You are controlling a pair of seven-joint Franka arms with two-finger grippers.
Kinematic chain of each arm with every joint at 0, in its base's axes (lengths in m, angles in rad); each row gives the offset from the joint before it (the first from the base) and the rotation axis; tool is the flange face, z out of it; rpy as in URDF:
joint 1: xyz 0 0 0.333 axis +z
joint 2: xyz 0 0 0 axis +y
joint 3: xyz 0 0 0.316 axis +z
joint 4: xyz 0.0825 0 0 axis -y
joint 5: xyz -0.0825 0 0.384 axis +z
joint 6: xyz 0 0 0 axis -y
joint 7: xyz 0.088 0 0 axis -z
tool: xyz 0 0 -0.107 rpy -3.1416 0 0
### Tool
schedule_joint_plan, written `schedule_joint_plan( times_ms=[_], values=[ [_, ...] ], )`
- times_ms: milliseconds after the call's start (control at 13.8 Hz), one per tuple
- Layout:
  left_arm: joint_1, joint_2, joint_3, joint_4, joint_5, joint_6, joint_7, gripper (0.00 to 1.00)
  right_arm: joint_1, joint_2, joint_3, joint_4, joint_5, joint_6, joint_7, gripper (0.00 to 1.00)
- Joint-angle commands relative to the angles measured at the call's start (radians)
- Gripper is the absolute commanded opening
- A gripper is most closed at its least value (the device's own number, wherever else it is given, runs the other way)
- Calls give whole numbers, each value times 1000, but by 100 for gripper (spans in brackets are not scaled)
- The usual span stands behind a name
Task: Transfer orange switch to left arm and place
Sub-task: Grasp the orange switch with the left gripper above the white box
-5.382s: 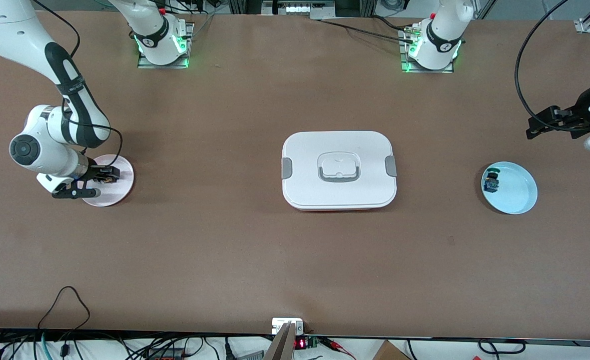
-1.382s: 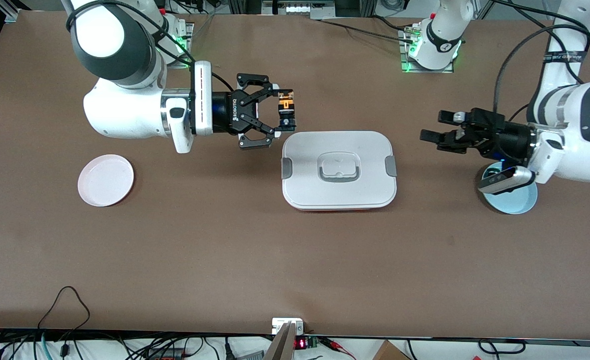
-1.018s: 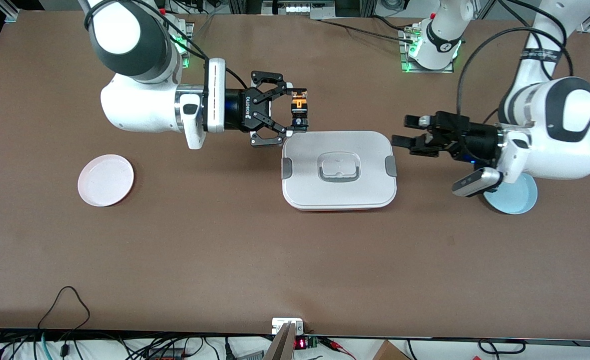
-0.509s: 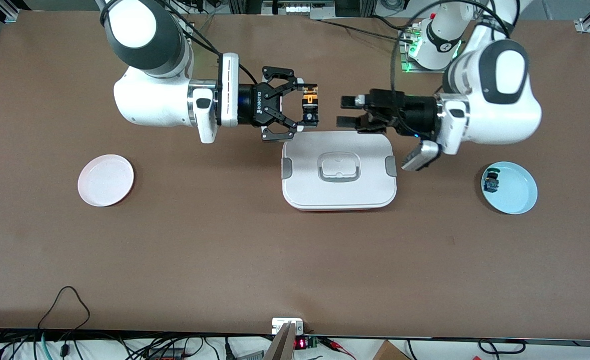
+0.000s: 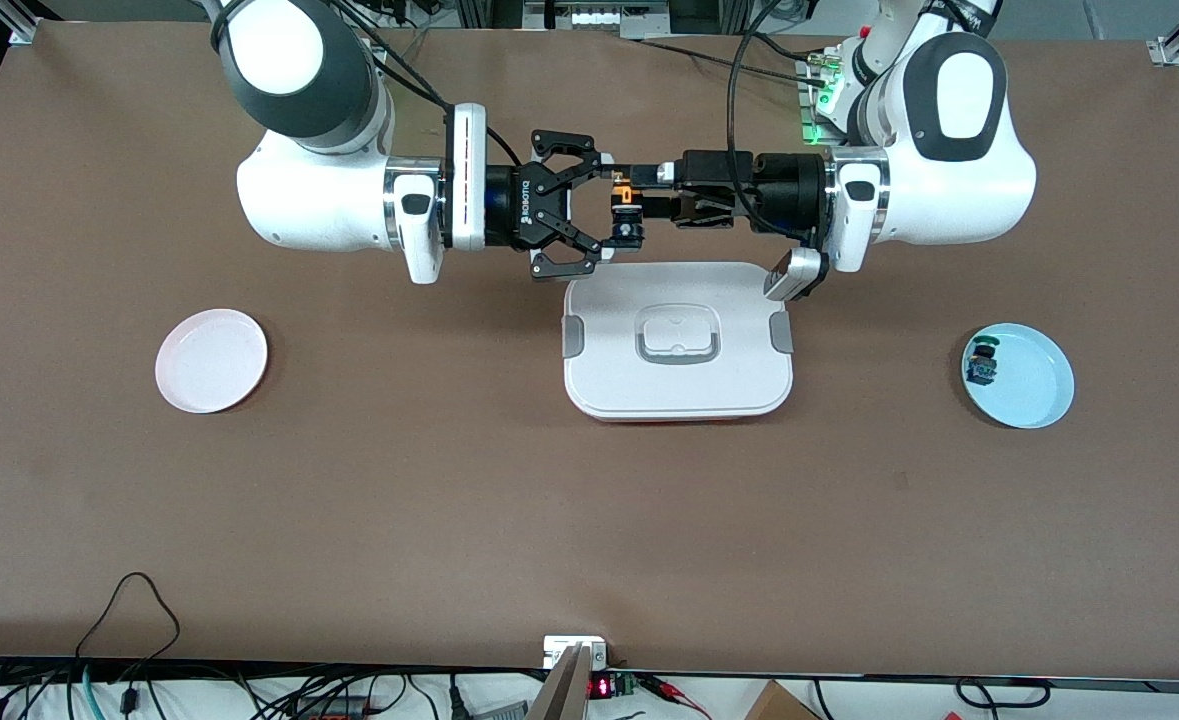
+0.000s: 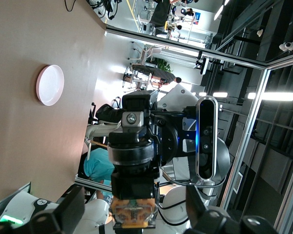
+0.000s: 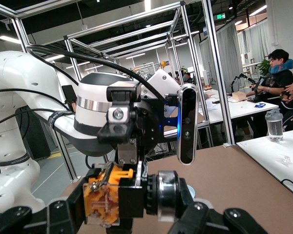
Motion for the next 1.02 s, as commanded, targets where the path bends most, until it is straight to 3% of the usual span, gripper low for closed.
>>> schedule_joint_plan(
  times_ms=[0,73,145,291,509,582,655,727,945],
  values=[
    [14,-29,-10,-24,-28,13,-11,60,18,0,-6,6,29,13,-25,0],
    [14,-29,-10,-24,-28,13,-4,46,18,0,-6,6,31,11,-25,0],
    [14,-29,-10,-24,-28,14,1,24,18,0,-6,6,31,10,-26,0],
    [16,-29,-10,-22,-28,13,3,0,18,0,-7,6,29,8,-26,0],
    [16,-28,-10,-19,-28,13,4,0,18,0,-9,6,28,2,-26,0],
    [17,-28,-10,-19,-28,13,3,0,17,-1,-10,6,28,-1,-25,6],
    [19,-28,-10,-19,-28,13,3,0,17,-4,-10,6,32,-1,-12,73],
    [20,-28,-7,-16,-20,13,7,0,17,-4,-10,4,34,-3,-11,100],
    [25,-28,-4,-11,-14,10,30,0,15,-4,-12,4,34,-3,-6,100]
  ],
)
